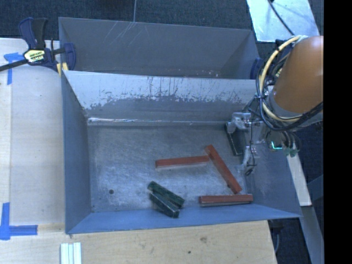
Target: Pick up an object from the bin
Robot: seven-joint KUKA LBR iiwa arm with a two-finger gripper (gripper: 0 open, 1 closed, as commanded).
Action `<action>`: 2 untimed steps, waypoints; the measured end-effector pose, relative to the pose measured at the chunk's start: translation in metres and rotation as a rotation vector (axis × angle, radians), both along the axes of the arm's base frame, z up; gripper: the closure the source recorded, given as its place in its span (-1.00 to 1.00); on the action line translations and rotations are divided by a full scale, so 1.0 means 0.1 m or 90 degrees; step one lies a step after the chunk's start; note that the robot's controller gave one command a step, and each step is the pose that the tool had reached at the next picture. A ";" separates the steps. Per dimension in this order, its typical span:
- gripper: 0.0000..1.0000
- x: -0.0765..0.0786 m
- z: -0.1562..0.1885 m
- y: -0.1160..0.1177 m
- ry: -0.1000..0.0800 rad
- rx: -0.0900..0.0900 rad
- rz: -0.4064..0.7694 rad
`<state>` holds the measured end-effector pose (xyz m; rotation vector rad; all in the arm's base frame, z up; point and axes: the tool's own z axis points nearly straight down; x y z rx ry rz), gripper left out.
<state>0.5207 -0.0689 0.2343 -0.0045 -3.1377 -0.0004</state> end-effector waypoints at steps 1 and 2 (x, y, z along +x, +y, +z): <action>-1.00 -0.24 -1.55 0.27 0.000 0.001 0.175; -1.00 -0.06 -1.30 1.15 -0.007 0.002 0.152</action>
Offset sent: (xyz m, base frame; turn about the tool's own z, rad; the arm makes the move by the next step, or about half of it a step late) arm -0.0224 0.0275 -0.1525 -0.2756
